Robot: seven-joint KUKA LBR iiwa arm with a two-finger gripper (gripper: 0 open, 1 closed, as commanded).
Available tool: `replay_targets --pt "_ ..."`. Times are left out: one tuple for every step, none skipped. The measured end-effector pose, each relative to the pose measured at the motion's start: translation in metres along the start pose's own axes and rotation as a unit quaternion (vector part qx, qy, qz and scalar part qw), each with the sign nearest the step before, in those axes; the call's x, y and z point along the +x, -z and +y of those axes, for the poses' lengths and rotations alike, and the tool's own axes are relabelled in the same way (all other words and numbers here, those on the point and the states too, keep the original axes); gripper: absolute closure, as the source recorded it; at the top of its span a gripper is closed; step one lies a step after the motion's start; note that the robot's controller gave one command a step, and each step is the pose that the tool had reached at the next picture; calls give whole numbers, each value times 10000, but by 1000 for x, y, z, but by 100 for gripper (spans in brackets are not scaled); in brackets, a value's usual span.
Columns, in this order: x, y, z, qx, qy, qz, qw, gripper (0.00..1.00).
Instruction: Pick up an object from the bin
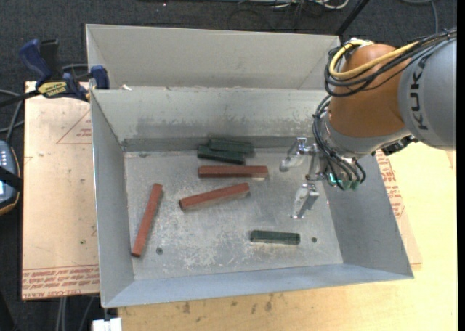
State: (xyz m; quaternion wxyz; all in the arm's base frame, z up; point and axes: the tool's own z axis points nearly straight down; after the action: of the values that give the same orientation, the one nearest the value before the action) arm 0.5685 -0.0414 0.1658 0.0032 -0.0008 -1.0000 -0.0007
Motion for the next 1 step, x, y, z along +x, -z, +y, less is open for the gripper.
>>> replay_targets --pt "-2 4 0 3 6 -37 10000 0"
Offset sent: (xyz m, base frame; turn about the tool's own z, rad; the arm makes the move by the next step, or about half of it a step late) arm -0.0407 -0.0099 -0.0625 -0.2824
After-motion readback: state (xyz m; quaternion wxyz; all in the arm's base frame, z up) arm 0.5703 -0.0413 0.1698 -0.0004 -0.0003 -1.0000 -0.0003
